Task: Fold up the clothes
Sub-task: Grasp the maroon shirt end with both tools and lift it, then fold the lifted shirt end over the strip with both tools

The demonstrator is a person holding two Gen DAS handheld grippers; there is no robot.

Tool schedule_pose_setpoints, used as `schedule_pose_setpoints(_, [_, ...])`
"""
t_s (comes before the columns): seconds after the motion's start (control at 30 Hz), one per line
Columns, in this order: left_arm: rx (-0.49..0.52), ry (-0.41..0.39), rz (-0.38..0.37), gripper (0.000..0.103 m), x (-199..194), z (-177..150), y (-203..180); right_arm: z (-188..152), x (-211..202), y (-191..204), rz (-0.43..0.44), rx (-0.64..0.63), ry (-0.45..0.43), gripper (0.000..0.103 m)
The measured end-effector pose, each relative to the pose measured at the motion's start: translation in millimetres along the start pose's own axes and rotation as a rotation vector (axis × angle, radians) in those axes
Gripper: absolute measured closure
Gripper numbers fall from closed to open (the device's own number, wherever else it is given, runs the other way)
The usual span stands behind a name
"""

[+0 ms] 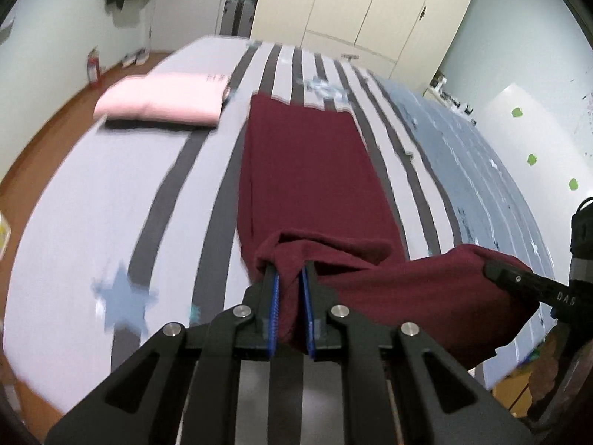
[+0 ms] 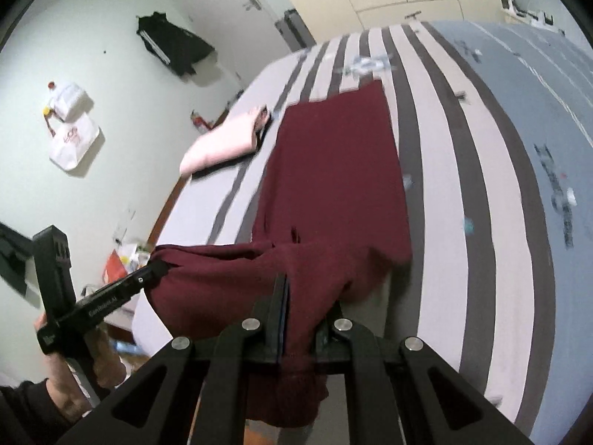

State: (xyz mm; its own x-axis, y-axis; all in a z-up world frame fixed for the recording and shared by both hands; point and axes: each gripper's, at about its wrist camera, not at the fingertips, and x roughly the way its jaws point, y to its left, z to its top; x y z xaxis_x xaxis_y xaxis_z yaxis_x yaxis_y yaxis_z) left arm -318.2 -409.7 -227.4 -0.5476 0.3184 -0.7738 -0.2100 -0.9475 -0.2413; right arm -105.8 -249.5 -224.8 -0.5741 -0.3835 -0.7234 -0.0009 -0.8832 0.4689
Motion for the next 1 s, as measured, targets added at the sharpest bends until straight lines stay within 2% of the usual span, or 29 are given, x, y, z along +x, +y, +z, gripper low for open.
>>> schedule_pose_setpoints(0.17, [0.005,-0.003,0.028,0.094,67,62,8,78,49,-18,0.018,0.000,-0.003,0.095])
schedule_pose_setpoints(0.33, [0.001,0.021,0.051,0.094,125,103,15,146,108,-52,0.047,0.044,0.023,0.095])
schedule_pose_setpoints(0.47, [-0.006,0.068,0.077,0.094,182,138,21,187,152,-72,0.055,0.064,0.066,0.095])
schedule_pose_setpoints(0.73, [-0.016,0.136,0.101,0.094,254,169,42,232,226,-94,0.041,0.053,0.140,0.095])
schedule_pose_setpoints(1.0, [-0.003,0.151,0.068,0.094,287,185,48,253,260,-113,0.007,0.062,0.149,0.095])
